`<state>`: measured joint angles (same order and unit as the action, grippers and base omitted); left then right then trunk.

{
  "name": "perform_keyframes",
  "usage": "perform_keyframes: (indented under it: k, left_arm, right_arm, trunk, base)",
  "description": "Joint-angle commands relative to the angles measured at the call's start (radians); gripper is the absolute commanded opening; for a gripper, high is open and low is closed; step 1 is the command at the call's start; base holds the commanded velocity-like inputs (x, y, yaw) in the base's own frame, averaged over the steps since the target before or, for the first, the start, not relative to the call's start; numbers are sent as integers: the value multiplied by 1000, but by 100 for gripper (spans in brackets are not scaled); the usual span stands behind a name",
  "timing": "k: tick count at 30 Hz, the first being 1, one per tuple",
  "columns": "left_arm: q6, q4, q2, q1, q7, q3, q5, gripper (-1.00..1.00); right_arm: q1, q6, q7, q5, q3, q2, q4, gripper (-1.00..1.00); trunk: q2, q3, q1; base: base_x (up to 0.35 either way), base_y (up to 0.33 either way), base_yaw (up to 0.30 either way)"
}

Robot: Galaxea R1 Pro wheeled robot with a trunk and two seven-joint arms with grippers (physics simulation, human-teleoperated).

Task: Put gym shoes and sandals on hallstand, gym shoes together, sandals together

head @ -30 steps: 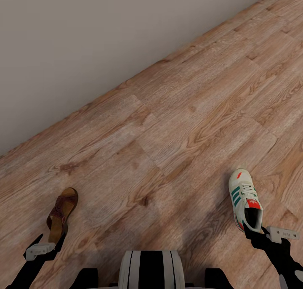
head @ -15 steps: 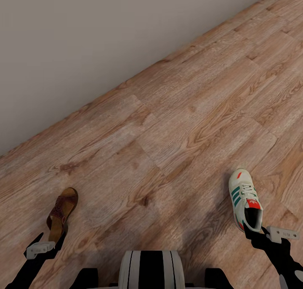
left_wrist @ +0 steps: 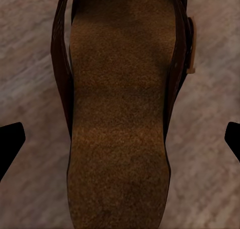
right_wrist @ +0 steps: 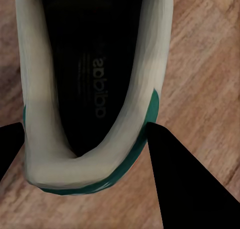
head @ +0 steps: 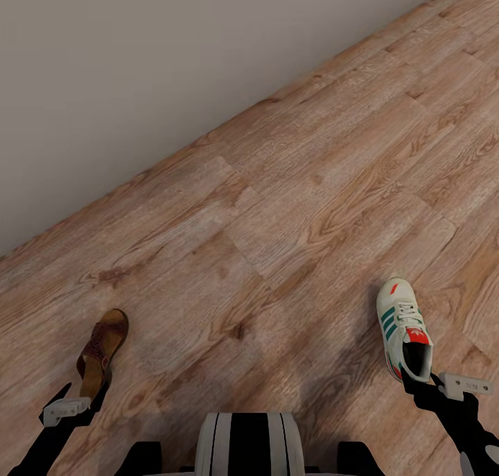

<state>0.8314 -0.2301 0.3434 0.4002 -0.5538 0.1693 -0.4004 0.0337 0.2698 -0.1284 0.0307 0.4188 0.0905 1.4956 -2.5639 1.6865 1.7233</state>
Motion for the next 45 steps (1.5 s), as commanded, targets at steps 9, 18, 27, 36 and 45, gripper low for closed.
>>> perform_keyframes:
  k: [9, 18, 27, 36, 45]
  left_arm:
    - [0, 0, 0, 0, 0, 1, 0, 100]
    - [0, 1, 0, 0, 0, 1, 0, 100]
    - [0, 1, 0, 0, 0, 1, 0, 100]
    - [0, 1, 0, 0, 0, 1, 0, 100]
    - [0, 0, -1, 0, 1, 1, 0, 100]
  right_arm:
    - [0, 0, 1, -2, 0, 0, 0, -100]
    - [0, 0, 1, -2, 0, 0, 0, -100]
    - [0, 0, 1, -2, 0, 0, 0, -100]
    - [0, 0, 1, -2, 0, 0, 0, -100]
    - [0, 0, 1, -2, 0, 0, 0, -100]
  trunk:
    - [0, 2, 0]
    - [0, 12, 0]
    - [0, 25, 0]
    - [0, 39, 0]
    - [0, 48, 0]
  base:
    - [0, 0, 0]
    - [0, 0, 0]
    - [0, 0, 0]
    - [0, 0, 0]
    - [0, 0, 0]
